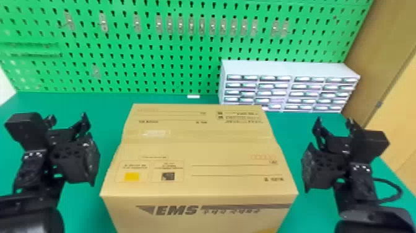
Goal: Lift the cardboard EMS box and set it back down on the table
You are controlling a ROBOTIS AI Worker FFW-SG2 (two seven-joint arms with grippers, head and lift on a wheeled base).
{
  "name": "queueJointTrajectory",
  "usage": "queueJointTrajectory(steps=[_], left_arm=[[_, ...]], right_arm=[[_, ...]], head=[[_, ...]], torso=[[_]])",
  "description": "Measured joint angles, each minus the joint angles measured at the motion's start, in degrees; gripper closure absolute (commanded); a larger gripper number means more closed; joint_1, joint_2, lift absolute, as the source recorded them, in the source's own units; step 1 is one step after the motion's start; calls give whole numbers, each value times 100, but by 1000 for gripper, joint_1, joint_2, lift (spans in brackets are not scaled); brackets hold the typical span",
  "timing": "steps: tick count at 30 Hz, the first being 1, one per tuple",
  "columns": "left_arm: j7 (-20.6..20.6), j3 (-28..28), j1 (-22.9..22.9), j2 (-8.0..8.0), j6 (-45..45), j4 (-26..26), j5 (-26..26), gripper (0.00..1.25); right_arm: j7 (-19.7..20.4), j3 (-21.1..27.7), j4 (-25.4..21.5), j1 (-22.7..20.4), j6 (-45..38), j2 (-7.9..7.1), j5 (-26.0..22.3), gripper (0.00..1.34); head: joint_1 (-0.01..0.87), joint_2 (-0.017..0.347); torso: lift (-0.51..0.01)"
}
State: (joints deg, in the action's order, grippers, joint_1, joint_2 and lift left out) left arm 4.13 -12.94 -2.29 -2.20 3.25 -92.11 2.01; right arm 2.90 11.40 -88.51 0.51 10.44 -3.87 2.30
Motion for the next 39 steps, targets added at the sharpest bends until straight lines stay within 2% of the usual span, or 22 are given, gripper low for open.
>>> queueJointTrajectory(steps=[28,39], left_arm=[[0,-20,9,0,0,0,18,461],[0,-8,7,0,0,0,20,461]], right_arm=[[0,13,1,13,36,21,127,490],[0,11,7,36,57,32,182,490]], head=[[678,-14],[678,-14]], torso=[[8],[-21]])
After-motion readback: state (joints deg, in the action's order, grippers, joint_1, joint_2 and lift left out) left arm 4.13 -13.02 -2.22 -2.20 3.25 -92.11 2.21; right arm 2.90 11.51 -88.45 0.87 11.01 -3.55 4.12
